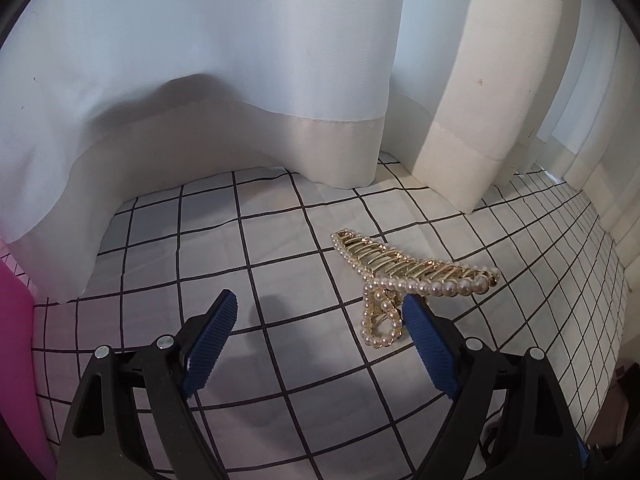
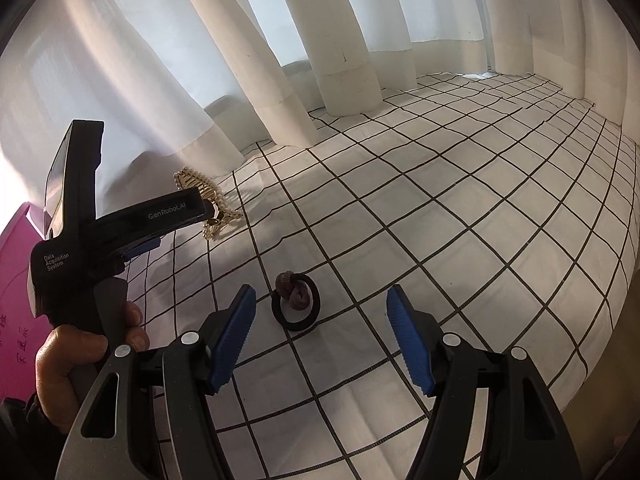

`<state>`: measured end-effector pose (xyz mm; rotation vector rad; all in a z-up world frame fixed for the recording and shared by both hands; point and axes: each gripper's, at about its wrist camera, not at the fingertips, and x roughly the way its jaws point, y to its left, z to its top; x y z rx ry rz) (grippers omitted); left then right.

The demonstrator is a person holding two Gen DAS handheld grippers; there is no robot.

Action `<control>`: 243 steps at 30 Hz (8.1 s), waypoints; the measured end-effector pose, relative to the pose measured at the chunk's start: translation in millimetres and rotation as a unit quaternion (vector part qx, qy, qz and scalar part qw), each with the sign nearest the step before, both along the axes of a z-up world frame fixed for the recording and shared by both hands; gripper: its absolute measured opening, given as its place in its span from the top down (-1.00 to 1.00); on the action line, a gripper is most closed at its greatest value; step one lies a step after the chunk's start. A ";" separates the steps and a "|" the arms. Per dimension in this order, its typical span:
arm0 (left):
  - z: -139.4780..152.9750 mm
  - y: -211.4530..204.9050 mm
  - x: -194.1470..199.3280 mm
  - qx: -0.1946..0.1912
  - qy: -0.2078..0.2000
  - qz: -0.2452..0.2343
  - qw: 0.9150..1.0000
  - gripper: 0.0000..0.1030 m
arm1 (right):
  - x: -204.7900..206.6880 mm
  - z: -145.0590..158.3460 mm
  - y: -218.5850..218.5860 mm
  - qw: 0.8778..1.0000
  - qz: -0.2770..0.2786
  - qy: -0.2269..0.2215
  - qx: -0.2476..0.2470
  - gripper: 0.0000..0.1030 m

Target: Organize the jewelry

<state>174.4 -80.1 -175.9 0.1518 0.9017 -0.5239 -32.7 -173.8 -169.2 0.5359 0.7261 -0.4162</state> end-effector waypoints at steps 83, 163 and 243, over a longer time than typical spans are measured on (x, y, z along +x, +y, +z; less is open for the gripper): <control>50.3 7.7 -49.1 -0.040 -0.026 -0.003 0.999 0.84 | -24.3 36.1 7.8 0.993 0.053 -0.005 -0.107 0.64; 164.1 344.2 -112.3 -0.017 0.047 0.443 0.895 0.84 | 194.8 191.3 312.8 0.769 0.636 0.026 -0.064 0.64; 173.0 352.8 -129.7 0.025 0.058 0.510 0.858 -0.85 | 174.5 182.2 302.7 0.771 0.632 0.053 -0.064 -0.23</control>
